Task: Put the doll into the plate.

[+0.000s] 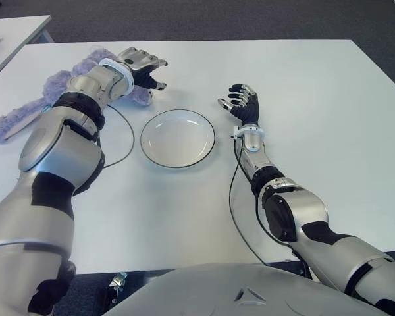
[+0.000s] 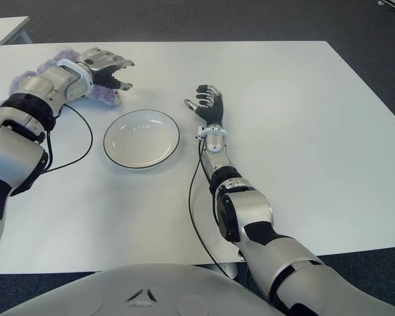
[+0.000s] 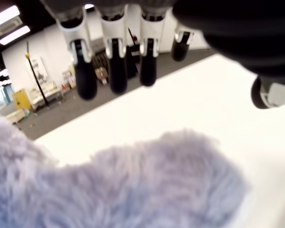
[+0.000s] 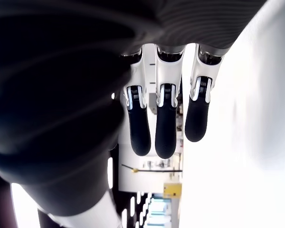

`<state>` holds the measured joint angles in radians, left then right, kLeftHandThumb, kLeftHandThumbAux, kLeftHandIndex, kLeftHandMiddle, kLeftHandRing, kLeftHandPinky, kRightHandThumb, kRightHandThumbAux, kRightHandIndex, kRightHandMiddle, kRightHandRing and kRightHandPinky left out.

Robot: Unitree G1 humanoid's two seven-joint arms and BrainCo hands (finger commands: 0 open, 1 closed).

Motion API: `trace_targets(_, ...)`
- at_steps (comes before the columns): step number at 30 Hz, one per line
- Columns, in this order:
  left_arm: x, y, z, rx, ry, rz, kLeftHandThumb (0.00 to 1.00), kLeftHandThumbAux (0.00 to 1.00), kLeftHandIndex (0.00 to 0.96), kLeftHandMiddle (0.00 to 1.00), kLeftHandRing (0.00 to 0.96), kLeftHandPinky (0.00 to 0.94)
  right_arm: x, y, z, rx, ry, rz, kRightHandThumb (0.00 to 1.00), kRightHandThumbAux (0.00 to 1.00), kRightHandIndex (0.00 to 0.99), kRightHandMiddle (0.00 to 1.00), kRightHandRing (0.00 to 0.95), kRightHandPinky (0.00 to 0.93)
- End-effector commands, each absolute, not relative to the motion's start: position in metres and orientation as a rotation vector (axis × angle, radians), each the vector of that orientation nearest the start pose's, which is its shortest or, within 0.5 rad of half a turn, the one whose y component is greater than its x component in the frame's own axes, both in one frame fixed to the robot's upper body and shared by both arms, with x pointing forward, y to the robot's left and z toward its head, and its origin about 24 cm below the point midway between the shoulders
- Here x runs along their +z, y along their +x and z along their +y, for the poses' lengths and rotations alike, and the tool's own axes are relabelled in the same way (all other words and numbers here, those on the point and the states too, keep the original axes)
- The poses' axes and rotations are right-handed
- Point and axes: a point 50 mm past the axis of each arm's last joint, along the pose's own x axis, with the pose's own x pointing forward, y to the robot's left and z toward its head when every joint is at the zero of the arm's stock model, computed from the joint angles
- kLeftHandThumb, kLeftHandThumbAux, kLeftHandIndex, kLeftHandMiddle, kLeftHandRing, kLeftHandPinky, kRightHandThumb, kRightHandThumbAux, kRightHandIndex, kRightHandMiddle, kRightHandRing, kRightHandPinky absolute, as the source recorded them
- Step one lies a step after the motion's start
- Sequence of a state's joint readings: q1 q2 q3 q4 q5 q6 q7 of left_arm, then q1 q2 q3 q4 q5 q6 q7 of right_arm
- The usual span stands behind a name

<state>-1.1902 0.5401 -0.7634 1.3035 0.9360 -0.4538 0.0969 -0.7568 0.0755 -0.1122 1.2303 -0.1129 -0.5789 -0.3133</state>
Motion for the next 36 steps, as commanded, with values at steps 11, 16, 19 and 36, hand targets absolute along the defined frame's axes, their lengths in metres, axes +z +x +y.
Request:
trace_targets(11,0.1463,0.4049,0.1964,-0.645,2.078,-0.019,0.307,0.242,0.000,0.000,0.000,0.000,-0.0547,0.2802,-0.0784,-0.109,0.006,0.315,0.161,0.955,0.325,0.344,0.381,0.369)
trace_targets(16,0.1454,0.4043,0.1990,-0.666,2.083,0.028,0.350,0.218,0.000,0.000,0.000,0.000,-0.0547,0.2804,-0.0791,-0.116,-0.006,0.316,0.156,0.953,0.318,0.345,0.382,0.355)
trace_targets(19,0.1454,0.4040,0.1987,-0.684,2.085,0.048,0.351,0.211,0.000,0.000,0.000,0.000,-0.0550,0.2806,-0.0797,-0.117,-0.008,0.320,0.135,0.957,0.315,0.343,0.377,0.336)
trace_targets(36,0.1420,0.4023,0.1955,-0.752,2.074,0.119,0.378,0.211,0.000,0.000,0.000,0.000,-0.0559,0.2816,-0.0810,-0.115,-0.026,0.337,0.033,0.957,0.306,0.331,0.353,0.336)
